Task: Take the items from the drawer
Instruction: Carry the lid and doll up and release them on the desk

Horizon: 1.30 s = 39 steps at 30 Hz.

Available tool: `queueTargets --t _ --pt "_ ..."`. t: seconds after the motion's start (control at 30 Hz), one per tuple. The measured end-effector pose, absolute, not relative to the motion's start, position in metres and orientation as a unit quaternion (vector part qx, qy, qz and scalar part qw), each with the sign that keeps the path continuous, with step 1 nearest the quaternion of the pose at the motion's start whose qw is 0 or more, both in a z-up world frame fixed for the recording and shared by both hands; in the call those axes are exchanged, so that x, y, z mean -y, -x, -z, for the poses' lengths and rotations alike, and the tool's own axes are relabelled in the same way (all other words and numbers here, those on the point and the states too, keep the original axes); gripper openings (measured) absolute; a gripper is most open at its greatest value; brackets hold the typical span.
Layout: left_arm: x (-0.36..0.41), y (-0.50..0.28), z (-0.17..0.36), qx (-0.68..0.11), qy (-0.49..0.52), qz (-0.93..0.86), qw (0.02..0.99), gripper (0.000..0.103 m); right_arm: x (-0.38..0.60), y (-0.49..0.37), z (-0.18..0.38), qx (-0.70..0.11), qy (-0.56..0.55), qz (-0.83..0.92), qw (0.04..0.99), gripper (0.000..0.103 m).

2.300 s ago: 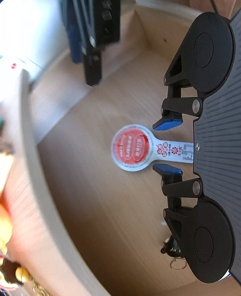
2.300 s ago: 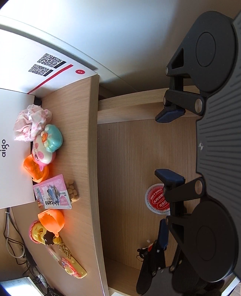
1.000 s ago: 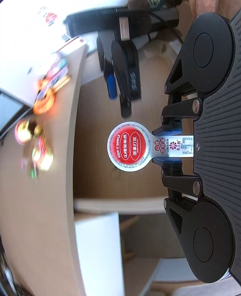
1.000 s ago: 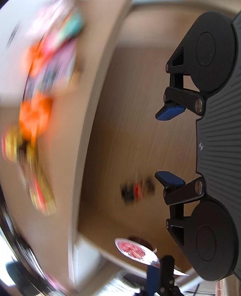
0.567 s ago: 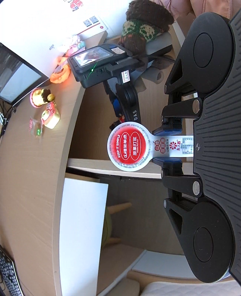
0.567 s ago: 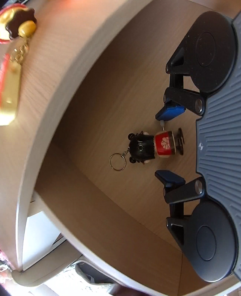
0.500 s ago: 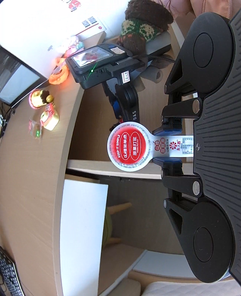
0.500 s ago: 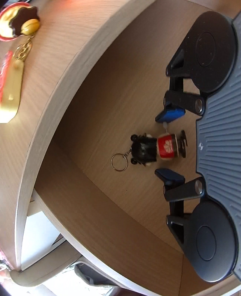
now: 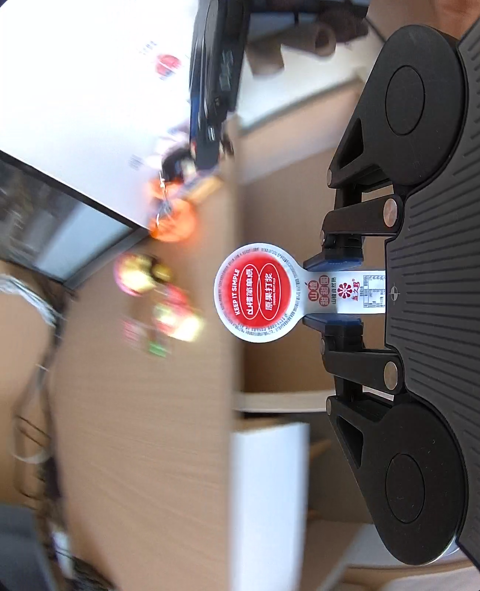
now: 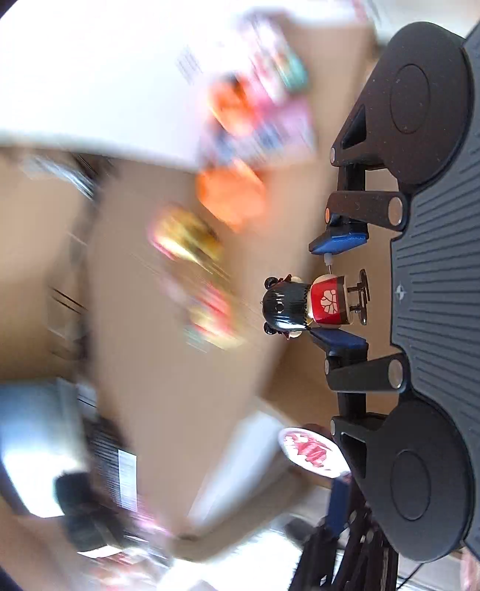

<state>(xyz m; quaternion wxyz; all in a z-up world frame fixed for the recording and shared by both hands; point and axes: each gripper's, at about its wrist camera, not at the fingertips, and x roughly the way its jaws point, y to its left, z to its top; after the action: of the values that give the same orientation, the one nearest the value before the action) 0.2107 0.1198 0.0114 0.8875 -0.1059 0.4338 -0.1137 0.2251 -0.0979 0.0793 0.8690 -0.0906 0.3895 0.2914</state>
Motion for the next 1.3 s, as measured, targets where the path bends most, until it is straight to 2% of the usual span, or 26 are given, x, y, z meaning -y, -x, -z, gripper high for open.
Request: queueTargets --t 0.13,0.27,0.43,0.7,0.97,1.07,1.3 --pt "-0.113 -0.242 -0.035 -0.393 0.095 0.122 0.906 0.027 0.135 -0.235 -0.138 -0.328 0.063 -0.236 0.912 0.043" --pt "-0.093 -0.274 -0.043 -0.387 0.076 0.145 0.907 0.027 0.164 -0.241 -0.165 -0.3 0.062 -0.186 0.934 0.043" --pt "-0.066 -0.313 -0.027 -0.401 0.058 0.147 0.902 0.027 0.182 -0.267 -0.157 -0.318 0.042 -0.161 0.933 0.043" --pt "-0.047 -0.367 0.02 -0.459 0.046 0.118 0.88 0.027 0.176 -0.278 -0.111 -0.347 0.028 -0.156 0.924 0.043" --pt "-0.038 -0.399 0.032 -0.454 -0.003 0.084 0.887 0.027 0.183 -0.279 -0.092 -0.372 0.018 -0.145 0.917 0.043" --pt "-0.043 -0.399 0.031 -0.45 0.009 0.092 0.888 0.028 0.185 -0.278 -0.088 -0.378 0.018 -0.143 0.914 0.043" --pt "-0.068 -0.374 0.014 -0.385 0.066 0.106 0.914 0.029 0.182 -0.274 -0.078 -0.391 0.026 -0.141 0.909 0.043"
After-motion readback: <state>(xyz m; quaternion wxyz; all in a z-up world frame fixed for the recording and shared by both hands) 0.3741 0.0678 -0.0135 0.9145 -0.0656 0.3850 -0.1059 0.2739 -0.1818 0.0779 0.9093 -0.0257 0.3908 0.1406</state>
